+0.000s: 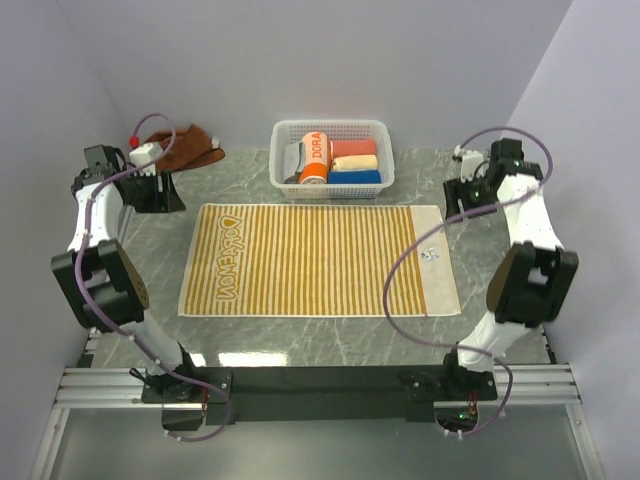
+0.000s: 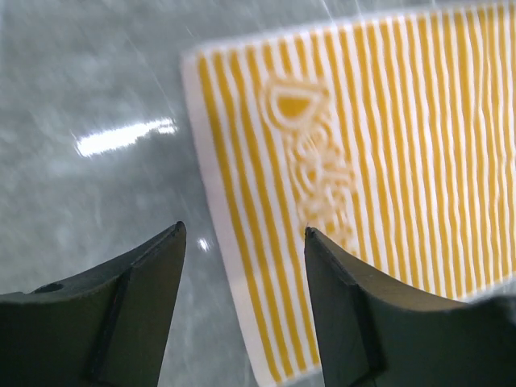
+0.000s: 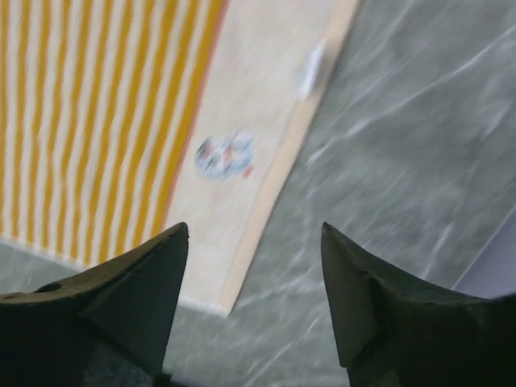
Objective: Roll the towels
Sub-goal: Flatten the towel
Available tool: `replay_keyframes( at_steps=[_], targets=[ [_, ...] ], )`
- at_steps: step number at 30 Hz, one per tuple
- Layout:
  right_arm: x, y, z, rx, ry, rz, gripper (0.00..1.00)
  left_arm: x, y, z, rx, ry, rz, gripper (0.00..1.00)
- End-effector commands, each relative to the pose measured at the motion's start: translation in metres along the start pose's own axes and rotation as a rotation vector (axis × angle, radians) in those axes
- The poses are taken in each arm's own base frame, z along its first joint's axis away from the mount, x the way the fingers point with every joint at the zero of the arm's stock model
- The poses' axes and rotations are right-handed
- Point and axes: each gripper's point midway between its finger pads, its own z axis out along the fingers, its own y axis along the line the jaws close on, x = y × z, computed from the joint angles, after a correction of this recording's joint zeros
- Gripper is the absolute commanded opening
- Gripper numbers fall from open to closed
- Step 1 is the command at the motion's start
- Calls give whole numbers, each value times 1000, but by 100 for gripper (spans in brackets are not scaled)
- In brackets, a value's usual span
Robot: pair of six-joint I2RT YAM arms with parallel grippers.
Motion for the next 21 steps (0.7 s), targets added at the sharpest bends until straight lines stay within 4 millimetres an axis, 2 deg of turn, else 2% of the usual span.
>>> replay_keyframes(
  at_steps=[1,2,3,5,6,7,8,9,11,12,13,14,18,21],
  targets=[
    [-34,-35,27,17,-23,88,71,-48,18,22,4,-126,-46,66],
    [-51,-44,26,34,-52,93,69,-54,20,28,-6,-132,-40,66],
    [-52,-51,43,26,-31,105,66,-57,28,39,-19,-135,-43,65],
    [-64,-65,59,35,-27,121,63,-66,34,50,-43,-139,-39,64],
    [-68,-69,65,31,-21,128,61,-62,40,61,-44,-124,-62,63],
    [-71,-71,70,19,-20,134,59,-69,40,65,-42,-132,-59,64],
    [-83,-76,70,28,-40,131,59,-70,40,70,-40,-129,-65,63],
    [-80,-79,84,15,-17,145,57,-64,44,82,-35,-108,-90,63],
    [-91,-84,89,13,-37,157,55,-67,47,93,-43,-110,-85,63],
    [-89,-85,101,4,-21,171,54,-62,50,102,-46,-95,-98,62],
    [-90,-87,105,3,-23,176,53,-65,52,105,-52,-99,-91,62],
    [-92,-90,111,6,-25,184,53,-60,52,116,-58,-77,-94,63],
    [-94,-91,128,25,-18,195,53,-58,51,134,-59,-44,-111,69],
    [-94,-87,142,27,-5,194,53,-60,51,140,-57,-43,-113,73]
  ],
)
